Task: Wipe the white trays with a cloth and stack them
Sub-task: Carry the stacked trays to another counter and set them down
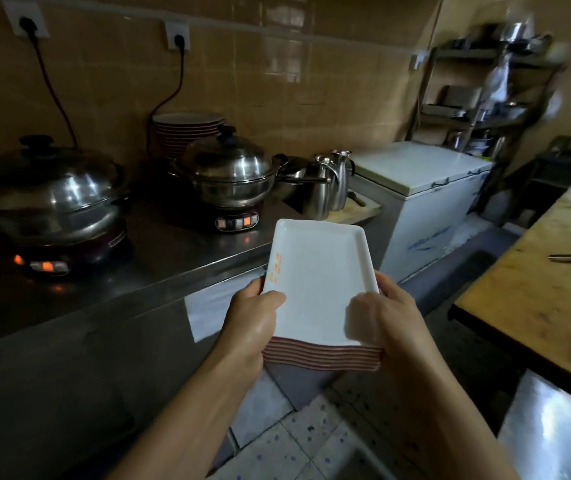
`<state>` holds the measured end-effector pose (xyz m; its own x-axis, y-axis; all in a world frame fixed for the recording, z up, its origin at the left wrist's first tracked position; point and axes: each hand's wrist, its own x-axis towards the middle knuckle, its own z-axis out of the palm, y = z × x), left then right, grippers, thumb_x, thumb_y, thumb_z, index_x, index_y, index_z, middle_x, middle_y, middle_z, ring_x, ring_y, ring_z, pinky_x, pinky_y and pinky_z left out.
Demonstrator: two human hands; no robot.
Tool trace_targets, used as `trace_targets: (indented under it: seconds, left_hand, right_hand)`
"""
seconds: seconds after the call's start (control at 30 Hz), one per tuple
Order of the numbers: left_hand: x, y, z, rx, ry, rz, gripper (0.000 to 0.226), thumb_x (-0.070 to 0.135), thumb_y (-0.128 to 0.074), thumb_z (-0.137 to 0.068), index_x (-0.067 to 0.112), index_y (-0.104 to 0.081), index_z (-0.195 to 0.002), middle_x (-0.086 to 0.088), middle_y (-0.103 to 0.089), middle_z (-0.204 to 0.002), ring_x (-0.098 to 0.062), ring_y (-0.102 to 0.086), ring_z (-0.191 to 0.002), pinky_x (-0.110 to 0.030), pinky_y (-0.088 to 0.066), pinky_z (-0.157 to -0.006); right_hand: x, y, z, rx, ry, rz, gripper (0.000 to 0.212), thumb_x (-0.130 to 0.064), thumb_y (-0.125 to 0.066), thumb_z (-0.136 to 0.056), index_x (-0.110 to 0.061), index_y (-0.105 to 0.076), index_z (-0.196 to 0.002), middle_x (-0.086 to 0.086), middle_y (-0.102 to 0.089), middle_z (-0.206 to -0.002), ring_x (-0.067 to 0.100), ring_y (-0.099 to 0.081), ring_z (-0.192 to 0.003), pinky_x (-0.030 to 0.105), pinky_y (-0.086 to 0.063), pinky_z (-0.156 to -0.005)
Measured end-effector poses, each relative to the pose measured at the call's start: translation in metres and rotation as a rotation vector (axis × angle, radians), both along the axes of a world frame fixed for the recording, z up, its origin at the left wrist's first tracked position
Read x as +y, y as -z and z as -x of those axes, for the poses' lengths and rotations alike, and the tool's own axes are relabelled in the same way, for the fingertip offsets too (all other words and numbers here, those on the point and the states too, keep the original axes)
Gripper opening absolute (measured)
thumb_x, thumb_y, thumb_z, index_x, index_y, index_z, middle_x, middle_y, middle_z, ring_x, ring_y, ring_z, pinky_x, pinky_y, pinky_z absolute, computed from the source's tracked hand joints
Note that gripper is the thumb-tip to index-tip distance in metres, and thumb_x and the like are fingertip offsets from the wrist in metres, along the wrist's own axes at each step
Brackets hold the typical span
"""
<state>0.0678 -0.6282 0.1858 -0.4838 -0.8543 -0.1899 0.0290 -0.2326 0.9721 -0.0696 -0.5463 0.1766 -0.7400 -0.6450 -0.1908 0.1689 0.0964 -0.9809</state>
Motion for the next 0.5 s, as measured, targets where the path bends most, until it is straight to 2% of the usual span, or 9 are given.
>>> trace_targets:
  seconds: [0.07,0.17,0.33,0.43,0.5]
  left_hand:
    - [-0.04,0.0,0.022,0.001,0.066,0.013,0.03,0.0,-0.045,-0.092,0.022,-0.064,-0.094,0.006,-0.07,-0.085,-0.013,-0.067,-0.075,-0.02,-0.052,-0.055]
    - [-0.09,-0.005,0.057,0.008,0.168,-0.005,0.03,-0.003,-0.044,-0.091,0.018,-0.065,-0.097,0.005,-0.072,-0.079,-0.01,-0.069,-0.064,-0.017,-0.05,-0.048]
    - [-0.151,-0.01,0.131,0.015,0.318,-0.048,0.031,-0.004,-0.043,-0.09,0.011,-0.064,-0.106,-0.005,-0.072,-0.086,-0.02,-0.07,-0.072,-0.025,-0.052,-0.055]
    - [-0.173,-0.006,0.186,0.016,0.381,-0.045,0.03,-0.005,-0.043,-0.09,0.009,-0.064,-0.105,-0.001,-0.071,-0.081,-0.011,-0.069,-0.06,-0.019,-0.05,-0.047]
    - [-0.186,-0.001,0.226,0.0,0.418,-0.031,0.03,-0.004,-0.044,-0.09,0.012,-0.064,-0.105,-0.001,-0.071,-0.083,-0.011,-0.069,-0.063,-0.019,-0.05,-0.047]
  right_hand:
    - [-0.032,0.001,0.018,-0.03,0.089,-0.016,0.045,-0.004,-0.049,-0.092,-0.026,-0.048,-0.131,0.006,-0.059,-0.113,0.03,-0.063,-0.096,0.035,-0.056,-0.058]
    - [-0.07,-0.004,0.039,-0.022,0.184,-0.029,0.046,-0.003,-0.049,-0.091,-0.028,-0.049,-0.13,0.002,-0.061,-0.105,0.031,-0.064,-0.096,0.038,-0.058,-0.066]
    - [-0.113,-0.008,0.091,-0.03,0.338,-0.053,0.052,-0.001,-0.05,-0.09,-0.027,-0.043,-0.135,0.001,-0.059,-0.103,0.029,-0.066,-0.087,0.037,-0.059,-0.058]
    - [-0.13,-0.007,0.137,-0.031,0.401,-0.068,0.055,-0.001,-0.051,-0.089,-0.027,-0.042,-0.136,-0.003,-0.057,-0.101,0.026,-0.065,-0.086,0.034,-0.059,-0.055]
    - [-0.139,-0.005,0.172,-0.028,0.437,-0.079,0.057,0.001,-0.052,-0.087,-0.027,-0.043,-0.136,-0.004,-0.056,-0.097,0.025,-0.064,-0.086,0.033,-0.059,-0.054]
